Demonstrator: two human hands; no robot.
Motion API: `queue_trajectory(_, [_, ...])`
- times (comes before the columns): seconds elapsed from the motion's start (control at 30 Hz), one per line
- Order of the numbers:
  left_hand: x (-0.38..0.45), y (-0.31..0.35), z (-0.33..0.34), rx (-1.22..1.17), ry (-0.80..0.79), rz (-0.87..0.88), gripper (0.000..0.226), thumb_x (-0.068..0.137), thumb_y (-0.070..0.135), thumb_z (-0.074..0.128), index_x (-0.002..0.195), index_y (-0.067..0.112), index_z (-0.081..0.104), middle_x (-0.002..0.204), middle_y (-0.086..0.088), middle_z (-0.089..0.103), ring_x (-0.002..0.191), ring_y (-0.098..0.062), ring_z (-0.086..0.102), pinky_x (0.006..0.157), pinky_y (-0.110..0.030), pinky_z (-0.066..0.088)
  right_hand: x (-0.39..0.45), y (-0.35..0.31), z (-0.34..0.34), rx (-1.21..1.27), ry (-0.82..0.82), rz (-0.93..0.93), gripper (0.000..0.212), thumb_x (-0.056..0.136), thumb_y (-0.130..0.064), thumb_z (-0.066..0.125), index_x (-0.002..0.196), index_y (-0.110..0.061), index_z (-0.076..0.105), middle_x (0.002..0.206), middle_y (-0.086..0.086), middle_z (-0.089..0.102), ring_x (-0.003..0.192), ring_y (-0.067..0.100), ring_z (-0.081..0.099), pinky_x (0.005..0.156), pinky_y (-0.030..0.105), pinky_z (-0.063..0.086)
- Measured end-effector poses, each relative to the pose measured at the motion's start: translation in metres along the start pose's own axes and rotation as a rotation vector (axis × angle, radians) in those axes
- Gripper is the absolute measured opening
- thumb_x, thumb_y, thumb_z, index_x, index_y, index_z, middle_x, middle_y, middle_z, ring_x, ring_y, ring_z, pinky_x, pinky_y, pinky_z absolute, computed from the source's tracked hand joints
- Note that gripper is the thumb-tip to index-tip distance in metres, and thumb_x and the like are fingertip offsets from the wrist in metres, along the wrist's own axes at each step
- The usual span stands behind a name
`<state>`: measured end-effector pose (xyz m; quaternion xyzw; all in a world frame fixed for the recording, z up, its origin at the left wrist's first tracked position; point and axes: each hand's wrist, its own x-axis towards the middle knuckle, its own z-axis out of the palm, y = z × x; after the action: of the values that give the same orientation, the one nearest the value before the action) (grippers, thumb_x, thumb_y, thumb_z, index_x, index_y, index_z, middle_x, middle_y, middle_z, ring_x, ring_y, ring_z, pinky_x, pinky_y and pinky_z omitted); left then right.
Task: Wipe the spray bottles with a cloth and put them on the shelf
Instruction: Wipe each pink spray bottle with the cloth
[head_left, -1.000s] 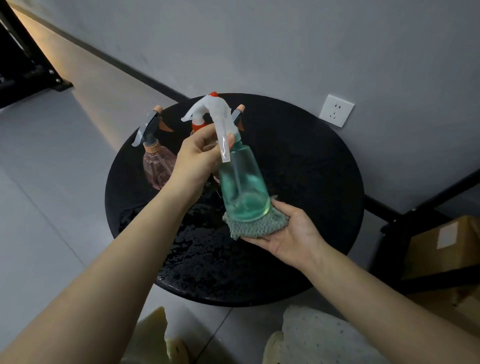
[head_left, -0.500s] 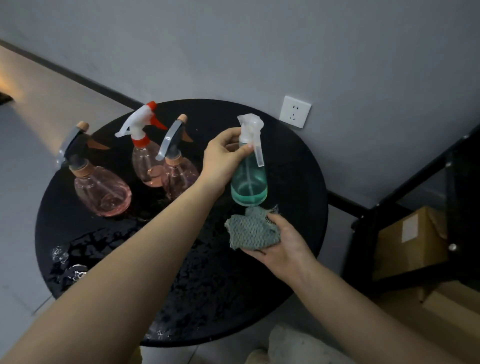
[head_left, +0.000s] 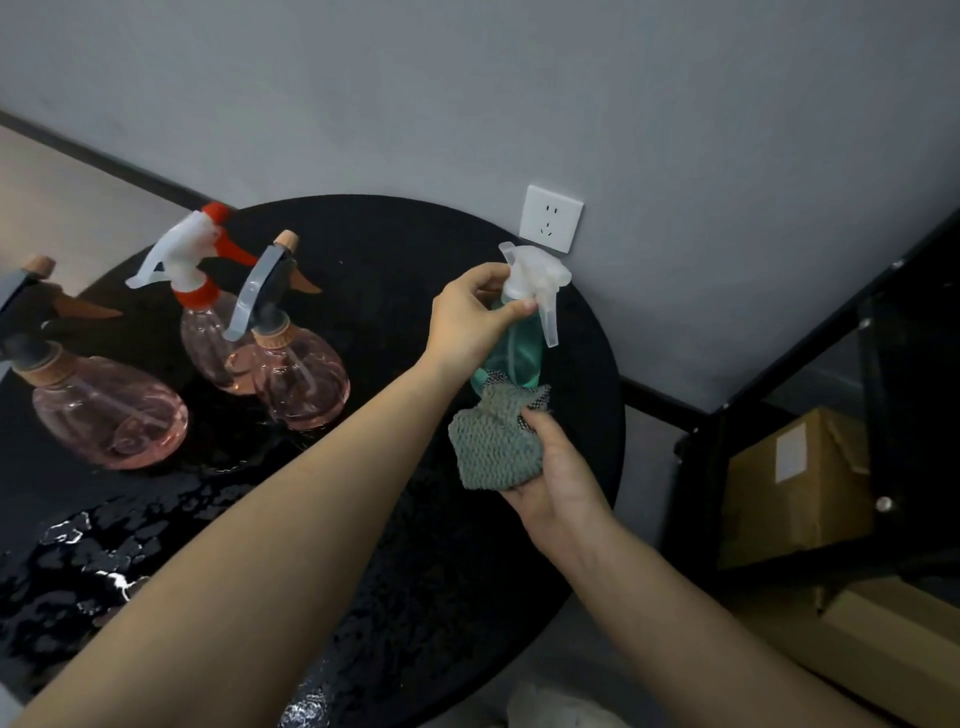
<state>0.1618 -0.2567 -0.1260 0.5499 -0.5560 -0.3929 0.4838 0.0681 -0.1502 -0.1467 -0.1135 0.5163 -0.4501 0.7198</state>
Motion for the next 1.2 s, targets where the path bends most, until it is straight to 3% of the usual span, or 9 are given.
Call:
queue_trajectory(0.1, [-0.003, 0.002, 0.002, 0.074, -0.026, 0.023, 0.028, 0.077, 0.020, 0.075, 0.103, 0.018, 0.065, 0.091, 0.013, 0.064, 0.090, -0.004, 0.058, 0.079, -0.008, 0.045, -0.001, -0.001, -0.001, -0.099, 0.032, -0.065, 0.017, 0.093, -0.028, 0.053, 0.097, -0.015, 0.064, 0.100, 0.007, 0.070, 0.095, 0.019, 0.065, 0.088, 0.033, 0.051])
queue_trajectory(0.3, [-0.028, 0.004, -0.027, 0.185, -0.009, 0.009, 0.049, 0.079, 0.018, 0.072, 0.126, 0.018, 0.056, 0.119, 0.006, 0.060, 0.109, -0.001, 0.052, 0.092, -0.013, 0.039, -0.014, 0.000, 0.005, -0.480, 0.046, -0.246, 0.015, 0.091, -0.031, 0.054, 0.084, -0.023, 0.066, 0.091, -0.002, 0.070, 0.088, 0.013, 0.065, 0.077, 0.026, 0.050])
queue_trajectory(0.43, [-0.074, -0.013, -0.074, 0.265, 0.208, -0.022, 0.018, 0.081, 0.023, 0.071, 0.098, 0.018, 0.067, 0.093, 0.004, 0.068, 0.085, -0.005, 0.061, 0.072, -0.008, 0.043, -0.019, 0.007, 0.011, -0.897, 0.009, -0.355, 0.024, 0.091, -0.036, 0.051, 0.087, -0.017, 0.066, 0.094, 0.005, 0.069, 0.090, 0.019, 0.063, 0.085, 0.034, 0.049])
queue_trajectory(0.5, [-0.095, -0.024, -0.105, 0.296, 0.301, -0.073, 0.011, 0.080, 0.025, 0.071, 0.086, 0.018, 0.065, 0.081, 0.004, 0.066, 0.073, -0.006, 0.060, 0.065, -0.005, 0.042, -0.021, 0.012, 0.016, -1.053, -0.058, -0.478, 0.026, 0.092, -0.032, 0.051, 0.094, -0.009, 0.064, 0.095, 0.005, 0.066, 0.088, 0.014, 0.061, 0.078, 0.023, 0.048])
queue_trajectory(0.57, [-0.106, -0.033, -0.135, 0.314, 0.392, -0.142, 0.019, 0.079, 0.030, 0.072, 0.088, 0.017, 0.061, 0.086, 0.001, 0.065, 0.077, -0.007, 0.059, 0.072, -0.015, 0.048, -0.023, 0.016, 0.025, -1.196, -0.154, -0.622, 0.019, 0.094, -0.027, 0.050, 0.088, -0.012, 0.061, 0.087, -0.003, 0.062, 0.079, 0.003, 0.057, 0.065, 0.009, 0.041])
queue_trajectory(0.67, [-0.102, -0.044, -0.166, 0.340, 0.441, -0.216, 0.042, 0.077, 0.040, 0.072, 0.107, 0.021, 0.051, 0.113, -0.005, 0.057, 0.098, -0.015, 0.056, 0.086, -0.033, 0.049, -0.022, 0.022, 0.040, -1.372, -0.247, -0.746, 0.012, 0.095, -0.021, 0.050, 0.093, -0.015, 0.061, 0.080, -0.013, 0.055, 0.070, 0.002, 0.053, 0.059, 0.007, 0.036])
queue_trajectory(0.73, [-0.092, -0.050, -0.174, 0.352, 0.377, -0.225, 0.056, 0.075, 0.046, 0.072, 0.119, 0.020, 0.049, 0.123, -0.006, 0.052, 0.108, -0.018, 0.053, 0.094, -0.039, 0.047, -0.022, 0.027, 0.049, -1.500, -0.308, -0.818, 0.020, 0.095, -0.019, 0.050, 0.113, -0.017, 0.059, 0.097, -0.013, 0.059, 0.082, 0.006, 0.057, 0.067, 0.008, 0.039])
queue_trajectory(0.87, [-0.076, -0.056, -0.173, 0.310, 0.272, -0.190, 0.058, 0.075, 0.048, 0.070, 0.125, 0.024, 0.055, 0.124, -0.002, 0.057, 0.114, -0.014, 0.053, 0.098, -0.035, 0.044, -0.023, 0.035, 0.059, -1.714, -0.436, -0.916, 0.047, 0.093, -0.014, 0.052, 0.138, -0.023, 0.043, 0.141, -0.007, 0.046, 0.120, 0.017, 0.052, 0.095, 0.035, 0.046])
queue_trajectory(1.2, [-0.064, -0.048, -0.170, 0.065, 0.330, -0.122, 0.026, 0.077, 0.023, 0.075, 0.098, 0.031, 0.063, 0.107, 0.003, 0.066, 0.108, -0.011, 0.059, 0.096, -0.033, 0.048, -0.024, 0.041, 0.061, -1.789, -0.498, -0.892, 0.050, 0.093, -0.013, 0.050, 0.140, -0.030, 0.040, 0.141, -0.008, 0.047, 0.120, 0.016, 0.052, 0.096, 0.035, 0.045])
